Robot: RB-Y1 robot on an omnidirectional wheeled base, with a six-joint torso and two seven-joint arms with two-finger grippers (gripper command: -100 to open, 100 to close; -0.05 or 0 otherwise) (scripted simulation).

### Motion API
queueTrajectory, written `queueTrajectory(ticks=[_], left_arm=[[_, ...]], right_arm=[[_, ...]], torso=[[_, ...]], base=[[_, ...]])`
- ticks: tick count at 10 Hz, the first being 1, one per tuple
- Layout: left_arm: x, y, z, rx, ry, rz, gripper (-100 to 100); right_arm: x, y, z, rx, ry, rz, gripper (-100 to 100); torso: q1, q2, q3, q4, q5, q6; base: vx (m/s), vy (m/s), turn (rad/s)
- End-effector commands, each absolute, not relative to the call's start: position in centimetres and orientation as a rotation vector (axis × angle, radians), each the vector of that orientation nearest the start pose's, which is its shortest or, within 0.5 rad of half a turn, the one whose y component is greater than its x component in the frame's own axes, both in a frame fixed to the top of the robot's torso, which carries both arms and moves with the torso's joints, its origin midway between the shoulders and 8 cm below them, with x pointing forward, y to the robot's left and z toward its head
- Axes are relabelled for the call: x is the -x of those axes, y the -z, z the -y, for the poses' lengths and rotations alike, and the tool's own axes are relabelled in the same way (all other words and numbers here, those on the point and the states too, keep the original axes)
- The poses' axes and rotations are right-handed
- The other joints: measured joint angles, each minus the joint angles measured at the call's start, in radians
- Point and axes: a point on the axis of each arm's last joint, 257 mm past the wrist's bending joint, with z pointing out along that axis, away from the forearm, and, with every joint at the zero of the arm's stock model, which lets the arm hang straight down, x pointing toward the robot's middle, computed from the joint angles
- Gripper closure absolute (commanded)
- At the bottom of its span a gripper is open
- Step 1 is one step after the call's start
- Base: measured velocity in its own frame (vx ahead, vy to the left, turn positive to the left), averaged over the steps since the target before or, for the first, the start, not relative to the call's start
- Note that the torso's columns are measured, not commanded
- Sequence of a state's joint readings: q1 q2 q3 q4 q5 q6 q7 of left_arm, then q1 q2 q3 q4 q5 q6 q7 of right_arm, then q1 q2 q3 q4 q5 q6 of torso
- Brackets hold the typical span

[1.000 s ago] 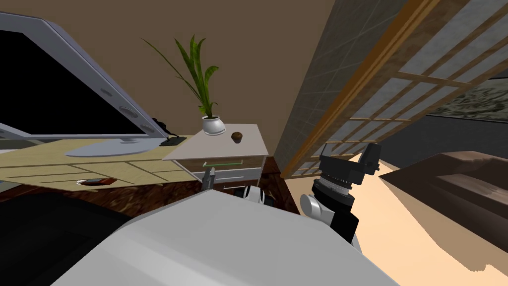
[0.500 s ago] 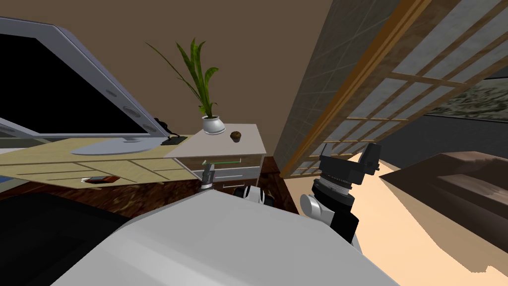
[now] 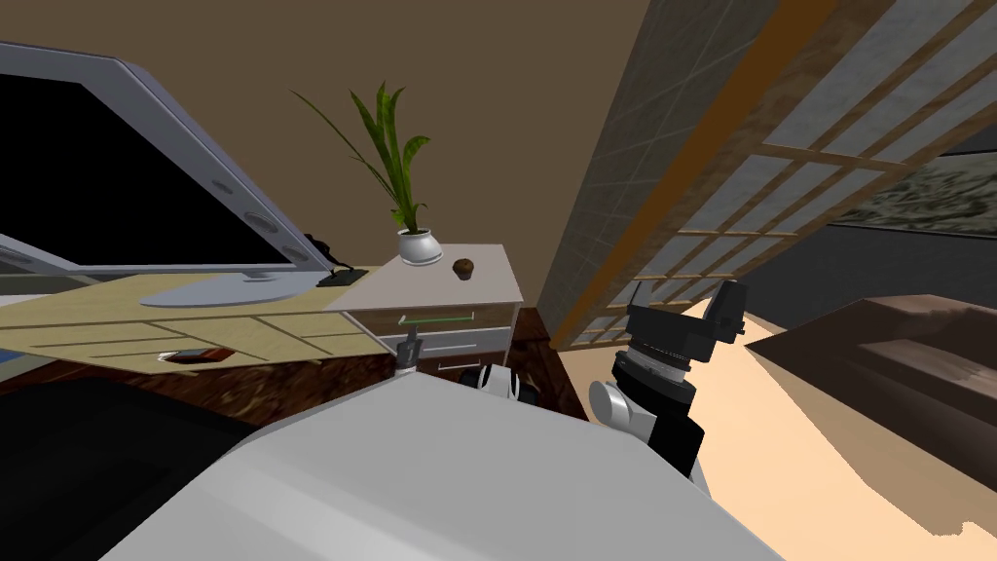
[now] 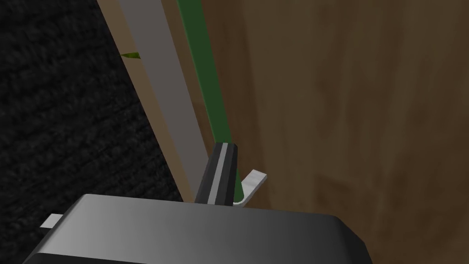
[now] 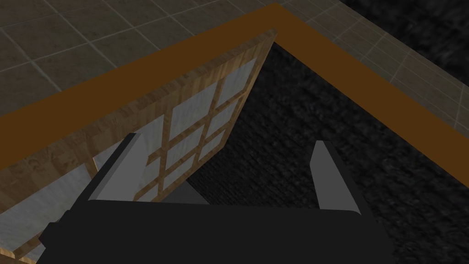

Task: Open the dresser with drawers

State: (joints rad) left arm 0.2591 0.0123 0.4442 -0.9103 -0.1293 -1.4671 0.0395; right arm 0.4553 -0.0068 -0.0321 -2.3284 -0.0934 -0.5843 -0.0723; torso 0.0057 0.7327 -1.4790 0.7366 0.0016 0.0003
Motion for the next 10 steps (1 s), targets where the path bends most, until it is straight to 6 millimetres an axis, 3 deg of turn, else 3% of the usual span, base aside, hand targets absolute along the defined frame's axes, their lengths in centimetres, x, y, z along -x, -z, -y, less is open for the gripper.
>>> queueTrajectory(ticks=[1, 2, 3, 10], left_arm=[[-26.0, 27.8, -37.6, 0.772, 0.98, -0.711, 100], [-26.4, 27.8, -38.1, 0.775, 0.98, -0.713, 100], [-26.4, 27.4, -38.9, 0.746, 0.973, -0.731, -100], [-27.4, 25.6, -43.1, 0.692, 0.937, -0.79, -100]], right_arm=[[-31.6, -7.4, 29.0, -0.584, -1.45, -0.42, 0], [-31.6, -7.4, 29.0, -0.584, -1.45, -0.419, 0], [-31.6, -7.4, 29.0, -0.584, -1.45, -0.419, 0], [-31.6, -7.4, 29.0, -0.584, -1.45, -0.419, 0]], torso=[[-0.004, 0.002, 0.001, 0.0, -0.001, 0.0], [-0.006, 0.005, 0.003, 0.001, -0.002, 0.0], [-0.008, 0.007, 0.004, 0.002, -0.002, 0.0], [-0.007, 0.005, 0.003, 0.001, -0.002, 0.0]], base=[[0.034, 0.055, -0.017], [0.016, 0.028, -0.003], [0.0, 0.0, 0.0], [-0.017, -0.016, 0.011]])
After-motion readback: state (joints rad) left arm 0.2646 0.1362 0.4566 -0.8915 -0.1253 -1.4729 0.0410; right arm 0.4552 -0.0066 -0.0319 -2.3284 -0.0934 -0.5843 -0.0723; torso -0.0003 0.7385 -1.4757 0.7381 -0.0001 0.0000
